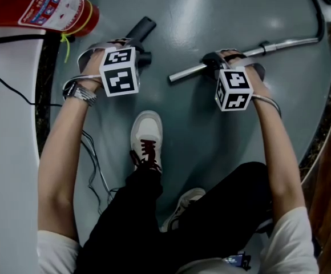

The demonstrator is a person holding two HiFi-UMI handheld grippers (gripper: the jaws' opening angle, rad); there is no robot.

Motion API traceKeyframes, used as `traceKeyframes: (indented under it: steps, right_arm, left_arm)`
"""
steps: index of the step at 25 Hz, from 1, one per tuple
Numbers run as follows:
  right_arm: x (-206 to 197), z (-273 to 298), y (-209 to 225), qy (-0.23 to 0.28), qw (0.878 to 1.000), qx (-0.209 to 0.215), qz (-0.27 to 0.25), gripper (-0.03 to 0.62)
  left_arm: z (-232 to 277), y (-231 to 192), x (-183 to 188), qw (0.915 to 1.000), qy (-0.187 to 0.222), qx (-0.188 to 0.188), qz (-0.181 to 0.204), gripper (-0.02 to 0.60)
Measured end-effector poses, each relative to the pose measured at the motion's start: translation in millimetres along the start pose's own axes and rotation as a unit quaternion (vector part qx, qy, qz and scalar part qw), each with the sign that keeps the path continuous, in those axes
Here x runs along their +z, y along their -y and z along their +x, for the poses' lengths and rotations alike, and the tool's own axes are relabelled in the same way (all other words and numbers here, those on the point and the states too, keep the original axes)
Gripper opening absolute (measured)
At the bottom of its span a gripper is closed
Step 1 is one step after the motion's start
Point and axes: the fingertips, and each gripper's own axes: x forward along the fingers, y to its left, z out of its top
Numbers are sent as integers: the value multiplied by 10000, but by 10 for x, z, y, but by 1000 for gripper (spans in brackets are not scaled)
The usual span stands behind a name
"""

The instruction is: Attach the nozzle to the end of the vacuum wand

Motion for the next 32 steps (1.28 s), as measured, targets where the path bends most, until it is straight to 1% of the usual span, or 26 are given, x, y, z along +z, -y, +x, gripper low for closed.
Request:
traceKeyframes:
  steps: [2,5,9,12,19,25,28,32]
  right_arm:
    - [2,-31,-8,-53,9999,-7,-86,166]
    - [14,-101,-9,-180,9995,-36,-247,156]
    - [73,-214,22,-103,9996,-199,-170,155]
    - [96,-282,37,-59,9994,-312,-157,155]
    - [130,-414,88,-28,9989,-456,-77,156]
    - [205,-537,228,114,9964,-841,-18,156]
    - [231,-555,247,117,9960,-881,4,156]
    - [225,-529,231,67,9966,-822,17,156]
  left_arm:
    - [-55,12,14,9995,199,42,-248,183]
    - [-131,62,54,9976,475,118,-494,183]
    - [-209,177,88,9912,884,152,-972,183]
    - [-181,271,108,9901,946,207,-1015,183]
    - [-214,421,237,9854,1197,134,-1205,183]
    - [-240,448,346,9785,1425,147,-1484,183]
    - [-258,442,391,9762,1492,178,-1566,183]
    - [-275,466,456,9748,1560,173,-1584,183]
